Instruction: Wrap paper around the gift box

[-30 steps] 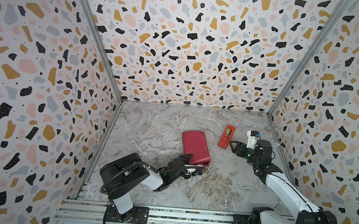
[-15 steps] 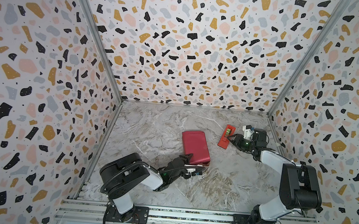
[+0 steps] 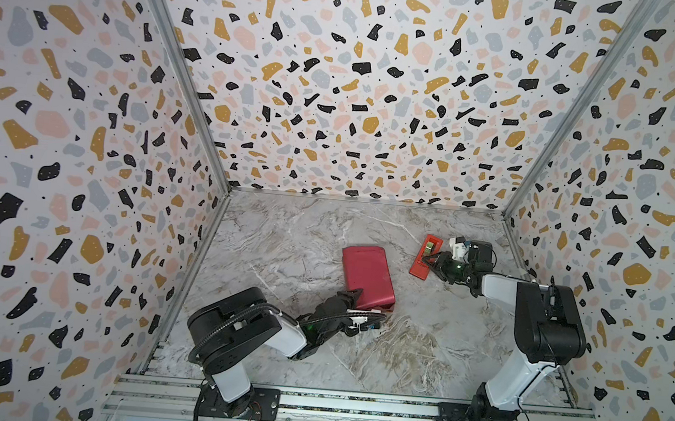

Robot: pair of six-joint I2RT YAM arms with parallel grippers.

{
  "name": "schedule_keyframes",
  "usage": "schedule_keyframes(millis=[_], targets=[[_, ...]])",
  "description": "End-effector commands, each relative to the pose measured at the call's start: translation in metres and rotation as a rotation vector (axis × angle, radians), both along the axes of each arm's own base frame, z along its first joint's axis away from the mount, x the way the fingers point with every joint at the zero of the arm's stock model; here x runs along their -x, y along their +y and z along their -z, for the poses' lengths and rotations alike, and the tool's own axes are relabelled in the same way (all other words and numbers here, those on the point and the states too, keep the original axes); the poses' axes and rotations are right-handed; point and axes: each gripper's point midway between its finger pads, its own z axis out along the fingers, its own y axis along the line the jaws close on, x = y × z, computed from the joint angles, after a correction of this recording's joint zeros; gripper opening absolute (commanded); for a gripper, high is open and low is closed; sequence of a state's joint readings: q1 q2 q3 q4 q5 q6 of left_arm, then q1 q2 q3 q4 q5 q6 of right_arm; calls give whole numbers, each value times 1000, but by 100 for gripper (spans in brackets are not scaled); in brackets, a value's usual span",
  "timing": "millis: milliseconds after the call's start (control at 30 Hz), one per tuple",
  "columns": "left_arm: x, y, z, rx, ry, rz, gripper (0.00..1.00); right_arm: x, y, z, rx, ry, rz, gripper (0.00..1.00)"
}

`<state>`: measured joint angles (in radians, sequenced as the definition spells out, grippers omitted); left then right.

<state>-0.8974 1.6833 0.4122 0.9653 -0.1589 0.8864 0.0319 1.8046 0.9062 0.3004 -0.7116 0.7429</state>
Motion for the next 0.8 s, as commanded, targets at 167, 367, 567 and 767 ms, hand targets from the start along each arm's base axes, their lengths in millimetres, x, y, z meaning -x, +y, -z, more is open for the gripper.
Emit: schedule_keyframes(millis=[167, 367, 567, 767], targets=[[3, 5, 14, -30, 53, 0, 69, -9, 11, 0, -120, 9, -16, 23], [4, 5, 15, -31, 57, -1, 69, -11, 13, -3, -178, 10, -9, 11], [4, 5, 14, -29, 56, 0, 68, -13, 9, -25, -295, -28, 1, 0], [3, 5, 15, -31, 58, -1, 68, -3, 15, -57, -432, -87, -29, 0]])
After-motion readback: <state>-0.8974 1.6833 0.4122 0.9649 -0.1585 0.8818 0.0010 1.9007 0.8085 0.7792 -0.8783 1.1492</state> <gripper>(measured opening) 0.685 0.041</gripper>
